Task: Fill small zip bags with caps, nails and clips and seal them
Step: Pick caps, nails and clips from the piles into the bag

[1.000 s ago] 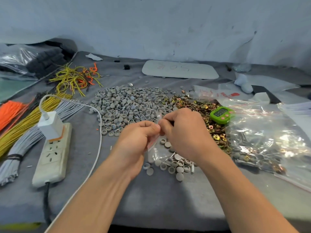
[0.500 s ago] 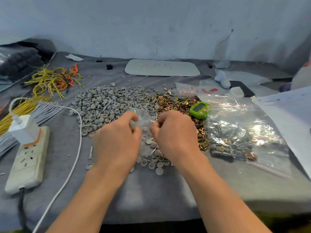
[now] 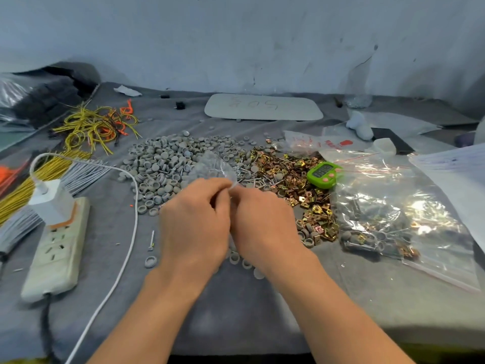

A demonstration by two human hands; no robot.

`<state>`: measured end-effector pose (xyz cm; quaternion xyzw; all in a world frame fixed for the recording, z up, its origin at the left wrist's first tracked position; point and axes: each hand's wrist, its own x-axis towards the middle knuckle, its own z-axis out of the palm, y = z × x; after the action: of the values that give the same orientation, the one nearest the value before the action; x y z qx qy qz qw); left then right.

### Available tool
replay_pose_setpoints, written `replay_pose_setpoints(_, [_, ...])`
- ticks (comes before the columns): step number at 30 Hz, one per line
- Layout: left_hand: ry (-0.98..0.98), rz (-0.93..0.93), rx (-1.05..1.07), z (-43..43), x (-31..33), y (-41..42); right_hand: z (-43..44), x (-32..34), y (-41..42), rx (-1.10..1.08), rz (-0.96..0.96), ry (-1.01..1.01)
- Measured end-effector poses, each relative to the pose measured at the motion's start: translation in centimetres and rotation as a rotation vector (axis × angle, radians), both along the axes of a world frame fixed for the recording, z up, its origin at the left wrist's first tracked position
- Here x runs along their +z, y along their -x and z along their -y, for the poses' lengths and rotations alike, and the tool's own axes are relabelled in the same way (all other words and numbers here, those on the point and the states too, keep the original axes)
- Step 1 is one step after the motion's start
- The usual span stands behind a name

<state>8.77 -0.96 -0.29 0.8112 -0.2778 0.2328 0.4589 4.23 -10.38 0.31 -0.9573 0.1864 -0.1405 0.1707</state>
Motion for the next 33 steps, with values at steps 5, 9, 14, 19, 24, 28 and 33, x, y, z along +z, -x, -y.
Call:
replay_pose_setpoints(5, [-0.116,0.078,0.014,-0.5,-0.2,-0.5,-0.3,-0.1,-1.2,0.004,-0.02,0.004])
replay_pose_setpoints(9, [-0.197,0.145,0.024,-0.9,-0.5,-0.8,0.4,-0.3,-1.3,0.024,0.204,-1.012])
replay_pose_setpoints(14, [-0.3,0.114,-0.072,-0.9,-0.8,-0.7,1.0,-0.2,-1.6,-0.072,0.395,-1.886])
replay_pose_setpoints(19, [-0.219,0.183,-0.165,-0.1,-0.9,0.4,0.2,-0.2,-2.1,-0.1,0.433,-2.031])
replay_pose_setpoints(24, [-0.182,0.161,-0.15,-0.4,-0.8,0.1,-0.1,0.5,-1.3,0.042,0.316,-1.92])
replay_pose_setpoints(28, [-0.224,0.109,-0.175,-1.6,-0.2,-0.2,0.7,0.8,-0.4,0.122,0.238,-1.744])
replay_pose_setpoints(33, [-0.524,0.174,-0.228,-2.8,-0.6,-1.7,1.5,0.5,0.2,0.227,0.233,-1.708])
